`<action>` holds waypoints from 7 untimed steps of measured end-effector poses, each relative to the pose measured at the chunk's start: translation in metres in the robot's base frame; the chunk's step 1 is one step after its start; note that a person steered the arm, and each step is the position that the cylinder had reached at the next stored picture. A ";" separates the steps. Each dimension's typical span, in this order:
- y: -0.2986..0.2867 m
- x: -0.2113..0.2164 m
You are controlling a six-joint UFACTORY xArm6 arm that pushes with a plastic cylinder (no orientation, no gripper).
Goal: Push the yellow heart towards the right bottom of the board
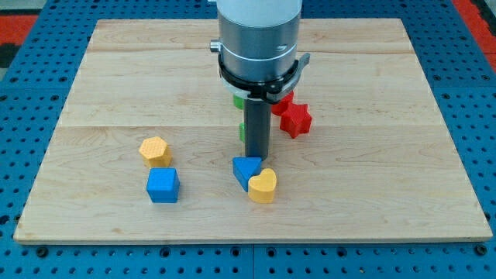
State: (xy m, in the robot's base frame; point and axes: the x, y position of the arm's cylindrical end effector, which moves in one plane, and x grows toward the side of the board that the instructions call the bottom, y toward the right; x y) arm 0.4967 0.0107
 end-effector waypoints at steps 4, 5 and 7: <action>0.061 -0.001; 0.067 -0.001; -0.016 -0.001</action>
State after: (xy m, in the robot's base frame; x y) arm 0.4958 -0.0052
